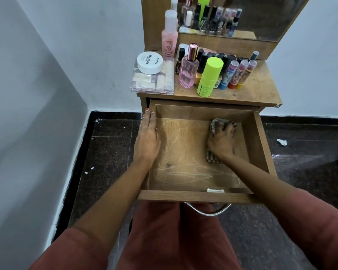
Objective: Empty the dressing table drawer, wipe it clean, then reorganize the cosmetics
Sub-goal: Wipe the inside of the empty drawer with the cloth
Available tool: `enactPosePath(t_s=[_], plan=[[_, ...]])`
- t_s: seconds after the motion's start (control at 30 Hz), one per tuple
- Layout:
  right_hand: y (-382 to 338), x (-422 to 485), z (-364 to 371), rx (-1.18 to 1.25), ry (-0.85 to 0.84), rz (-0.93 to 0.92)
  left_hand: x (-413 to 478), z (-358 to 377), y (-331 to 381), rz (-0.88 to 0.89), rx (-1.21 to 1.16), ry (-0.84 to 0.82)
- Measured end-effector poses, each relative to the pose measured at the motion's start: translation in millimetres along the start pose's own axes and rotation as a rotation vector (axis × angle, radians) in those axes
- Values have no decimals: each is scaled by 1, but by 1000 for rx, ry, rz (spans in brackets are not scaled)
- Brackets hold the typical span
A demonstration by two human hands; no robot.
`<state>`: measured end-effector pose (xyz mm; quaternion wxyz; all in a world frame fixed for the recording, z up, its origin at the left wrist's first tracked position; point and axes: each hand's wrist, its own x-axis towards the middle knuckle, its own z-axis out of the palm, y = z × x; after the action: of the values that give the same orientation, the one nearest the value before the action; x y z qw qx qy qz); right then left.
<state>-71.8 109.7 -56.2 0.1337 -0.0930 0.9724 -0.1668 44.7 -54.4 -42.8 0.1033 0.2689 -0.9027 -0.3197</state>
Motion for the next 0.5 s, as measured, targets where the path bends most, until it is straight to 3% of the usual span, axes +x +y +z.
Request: enactPosePath(t_s=[0.17,0.5], plan=[[-43,-8,26,-59,23,-12,0,1,0,-2,39,-2],[-98,-26,57,-172,-18,-451,-1,-1,5,3,81,-6]])
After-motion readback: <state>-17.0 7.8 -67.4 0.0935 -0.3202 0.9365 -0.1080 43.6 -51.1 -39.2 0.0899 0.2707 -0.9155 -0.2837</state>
